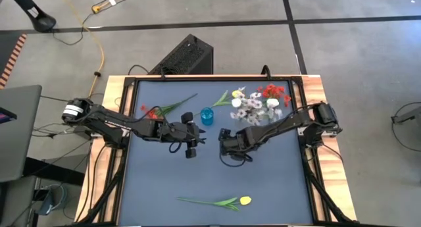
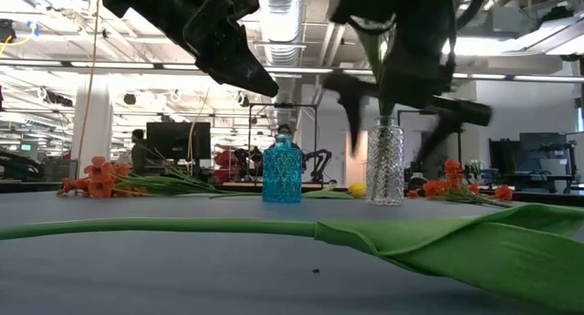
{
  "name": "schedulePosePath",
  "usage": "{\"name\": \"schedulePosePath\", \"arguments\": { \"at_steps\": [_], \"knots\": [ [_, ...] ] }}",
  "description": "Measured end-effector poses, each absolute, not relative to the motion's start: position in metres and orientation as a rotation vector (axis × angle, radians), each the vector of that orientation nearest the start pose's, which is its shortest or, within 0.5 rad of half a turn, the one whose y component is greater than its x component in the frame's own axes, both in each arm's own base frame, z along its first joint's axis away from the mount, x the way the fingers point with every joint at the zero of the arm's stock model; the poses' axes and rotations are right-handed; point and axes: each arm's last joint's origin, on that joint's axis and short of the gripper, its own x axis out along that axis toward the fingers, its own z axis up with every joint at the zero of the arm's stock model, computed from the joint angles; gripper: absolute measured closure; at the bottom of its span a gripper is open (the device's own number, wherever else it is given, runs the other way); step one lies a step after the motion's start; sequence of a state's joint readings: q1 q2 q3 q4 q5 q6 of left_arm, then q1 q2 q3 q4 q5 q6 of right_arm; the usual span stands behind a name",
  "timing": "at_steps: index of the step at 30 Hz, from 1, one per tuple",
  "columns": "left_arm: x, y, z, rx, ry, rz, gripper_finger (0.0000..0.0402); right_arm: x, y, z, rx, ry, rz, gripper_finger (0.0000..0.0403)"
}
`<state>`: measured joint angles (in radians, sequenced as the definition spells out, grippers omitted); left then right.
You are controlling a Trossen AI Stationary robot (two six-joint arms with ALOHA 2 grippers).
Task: Sort flowers into vase by color
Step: Put the white tulip into the transparent vase, then put the right orange flowers into the blue vase
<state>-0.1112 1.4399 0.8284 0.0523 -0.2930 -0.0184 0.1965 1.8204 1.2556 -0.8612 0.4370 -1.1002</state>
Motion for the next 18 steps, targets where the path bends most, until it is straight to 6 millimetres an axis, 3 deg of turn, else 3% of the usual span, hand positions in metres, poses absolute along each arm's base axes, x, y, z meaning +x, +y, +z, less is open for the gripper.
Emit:
{"name": "schedulePosePath", "arguments": {
  "at_steps": [10,14,18],
  "knots": [
    [0.301,-0.025,0.224,0.110,0.543,0.179,0.0276,0.313,0.086,0.195,-0.859,1.406,0.480,0.0023],
    [0.301,-0.025,0.223,0.110,0.546,0.180,0.0276,0.296,0.101,0.215,-0.474,1.415,0.479,0.0023],
    [0.301,-0.024,0.223,0.114,0.545,0.180,0.0276,0.273,0.110,0.241,-0.147,1.447,0.360,0.0023]
  ]
}}
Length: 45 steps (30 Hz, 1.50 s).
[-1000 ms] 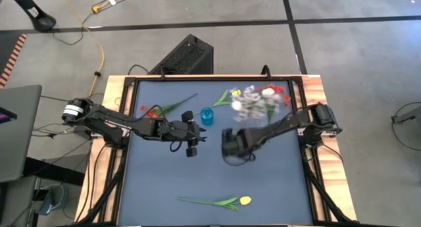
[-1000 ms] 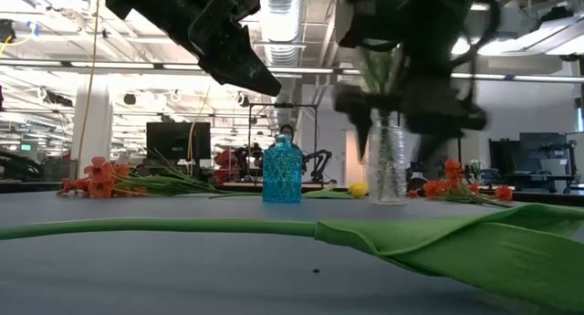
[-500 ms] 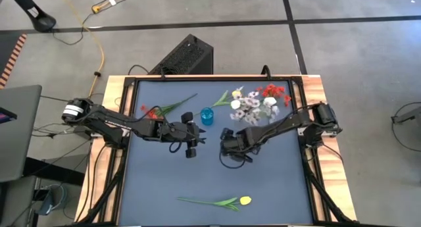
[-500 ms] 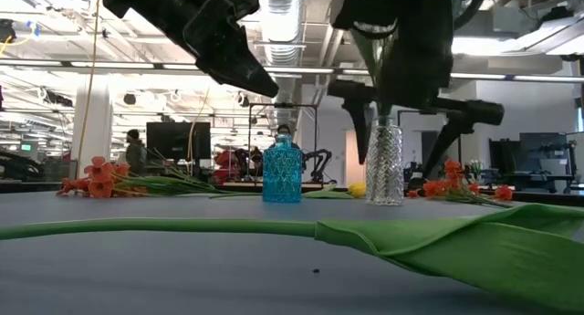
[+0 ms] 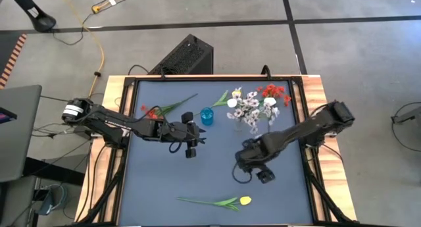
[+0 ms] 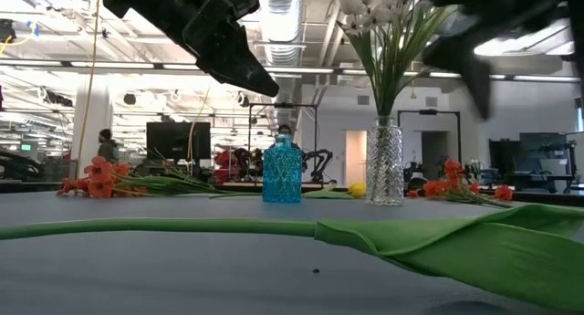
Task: Sort flowers into vase by color
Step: Put the right orange flowers into the blue vase
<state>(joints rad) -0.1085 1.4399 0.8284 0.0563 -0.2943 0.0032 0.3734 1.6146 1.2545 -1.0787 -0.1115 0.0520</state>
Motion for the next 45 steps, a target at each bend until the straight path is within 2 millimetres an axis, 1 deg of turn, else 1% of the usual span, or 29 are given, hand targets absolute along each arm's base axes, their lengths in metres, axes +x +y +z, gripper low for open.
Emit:
{"name": "schedulePosePath", "arguments": {
  "at_steps": [2,4,6,9,11,14,19,21,23,26,29,32,39,42,45],
  "knots": [
    [0.301,-0.024,0.224,0.114,0.543,0.180,0.0276,0.259,0.114,0.254,-0.024,1.457,0.292,0.0023],
    [0.301,-0.024,0.224,0.113,0.543,0.180,0.0276,0.244,0.115,0.263,0.031,1.420,0.196,0.0023],
    [0.301,-0.025,0.223,0.107,0.551,0.168,0.0276,0.226,0.114,0.266,0.070,1.409,0.109,0.0023],
    [0.298,-0.025,0.221,0.099,0.584,0.161,0.0276,0.196,0.110,0.263,0.134,1.420,-0.003,0.0023],
    [0.293,-0.025,0.222,0.088,0.616,0.162,0.0276,0.177,0.105,0.255,0.172,1.418,-0.088,0.0023],
    [0.284,-0.024,0.226,0.086,0.653,0.182,0.0276,0.150,0.092,0.238,0.245,1.400,-0.210,0.0023],
    [0.277,-0.021,0.235,0.118,0.649,0.194,0.0276,0.118,0.062,0.204,0.409,1.279,-0.395,0.0023],
    [0.277,-0.020,0.235,0.132,0.650,0.194,0.0276,0.114,0.051,0.194,0.496,1.156,-0.432,0.0024],
    [0.278,-0.017,0.234,0.134,0.652,0.201,0.0276,0.111,0.038,0.190,0.597,1.022,-0.539,0.0026],
    [0.280,-0.012,0.233,0.126,0.647,0.218,0.0276,0.106,0.019,0.184,0.678,0.921,-0.730,0.0028],
    [0.282,-0.008,0.232,0.117,0.642,0.225,0.0276,0.107,0.003,0.186,0.755,0.847,-0.835,0.0028],
    [0.283,-0.007,0.233,0.103,0.624,0.217,0.0276,0.111,-0.012,0.186,0.758,0.825,-0.916,0.0028],
    [0.285,-0.007,0.236,0.091,0.589,0.210,0.0276,0.127,-0.049,0.180,0.744,0.795,-1.028,0.0030],
    [0.286,-0.007,0.236,0.091,0.588,0.210,0.0276,0.130,-0.065,0.171,0.749,0.849,-1.079,0.0038],
    [0.285,-0.008,0.235,0.091,0.592,0.201,0.0276,0.134,-0.079,0.161,0.810,0.915,-1.055,0.0050]
  ]
}}
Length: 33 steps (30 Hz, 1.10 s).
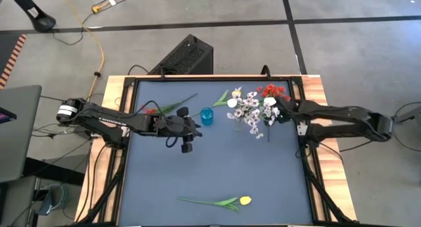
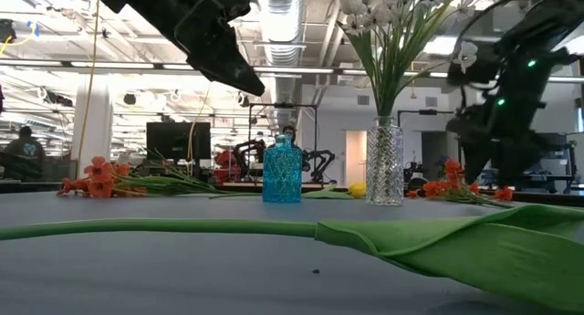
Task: Sort flowers into vase by color
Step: Put the right orange flowers into the blue vase
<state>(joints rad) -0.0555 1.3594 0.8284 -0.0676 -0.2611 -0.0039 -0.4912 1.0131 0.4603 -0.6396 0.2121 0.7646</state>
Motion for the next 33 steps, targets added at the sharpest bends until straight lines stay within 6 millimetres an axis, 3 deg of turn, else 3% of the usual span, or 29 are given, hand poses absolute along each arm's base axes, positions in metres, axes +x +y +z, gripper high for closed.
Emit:
{"name": "schedulePosePath", "arguments": {
  "at_steps": [6,11,14,19,21,26,33],
  "knots": [
    [0.285,-0.009,0.235,0.120,0.599,0.169,0.0276,0.146,-0.101,0.143,0.843,0.919,-1.071,0.0089],
    [0.284,-0.009,0.233,0.162,0.630,0.156,0.0276,0.147,-0.112,0.131,0.845,0.964,-1.107,0.0148],
    [0.284,-0.009,0.234,0.175,0.620,0.151,0.0276,0.145,-0.118,0.129,0.833,0.990,-1.114,0.0206],
    [0.289,-0.006,0.241,0.230,0.535,0.126,0.0276,0.148,-0.128,0.140,0.781,0.951,-1.096,0.0340],
    [0.292,0.002,0.246,0.221,0.481,0.131,0.0276,0.151,-0.135,0.156,0.732,0.904,-1.072,0.0371],
    [0.293,0.027,0.255,0.149,0.395,0.191,0.0276,0.152,-0.145,0.206,0.639,0.740,-1.055,0.0362],
    [0.289,0.077,0.275,-0.001,0.172,0.246,0.0276,0.150,-0.155,0.300,0.339,0.300,-1.020,0.0366]
  ]
}}
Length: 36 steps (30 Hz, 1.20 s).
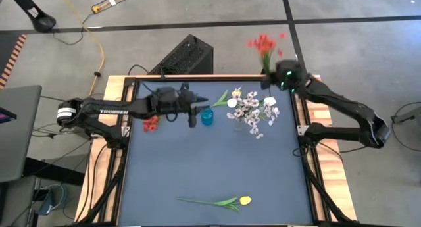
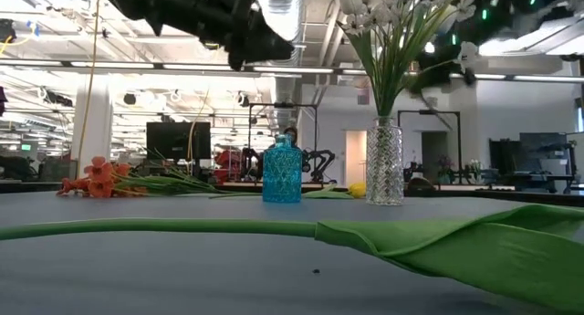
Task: Sort flowers into vase by color
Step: Put the right orange flowers into the blue vase
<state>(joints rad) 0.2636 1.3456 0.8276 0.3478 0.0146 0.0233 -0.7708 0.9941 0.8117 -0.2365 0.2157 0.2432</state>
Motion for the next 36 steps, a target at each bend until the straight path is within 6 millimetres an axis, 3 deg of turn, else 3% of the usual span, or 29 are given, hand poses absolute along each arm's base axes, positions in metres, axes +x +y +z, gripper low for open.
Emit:
{"name": "schedulePosePath", "arguments": {
  "at_steps": [5,10,17,21,27,36],
  "knots": [
    [0.280,0.108,0.298,-0.052,-0.058,0.157,0.0276,0.152,-0.150,0.366,-0.015,0.018,-0.901,0.0366],
    [0.275,0.132,0.328,-0.021,-0.148,0.159,0.0276,0.173,-0.150,0.399,-0.090,-0.239,-0.571,0.0365],
    [0.278,0.155,0.371,0.057,-0.152,0.084,0.0276,0.230,-0.167,0.409,-0.064,-0.250,-0.371,0.0364],
    [0.279,0.162,0.383,0.100,-0.109,0.116,0.0276,0.257,-0.171,0.414,-0.041,-0.246,-0.285,0.0364],
    [0.278,0.165,0.390,0.128,-0.119,0.169,0.0276,0.285,-0.165,0.422,-0.042,-0.265,-0.217,0.0364],
    [0.288,0.166,0.381,0.117,-0.107,0.162,0.0276,0.314,-0.159,0.412,-0.055,-0.241,-0.171,0.0363]
  ]
}}
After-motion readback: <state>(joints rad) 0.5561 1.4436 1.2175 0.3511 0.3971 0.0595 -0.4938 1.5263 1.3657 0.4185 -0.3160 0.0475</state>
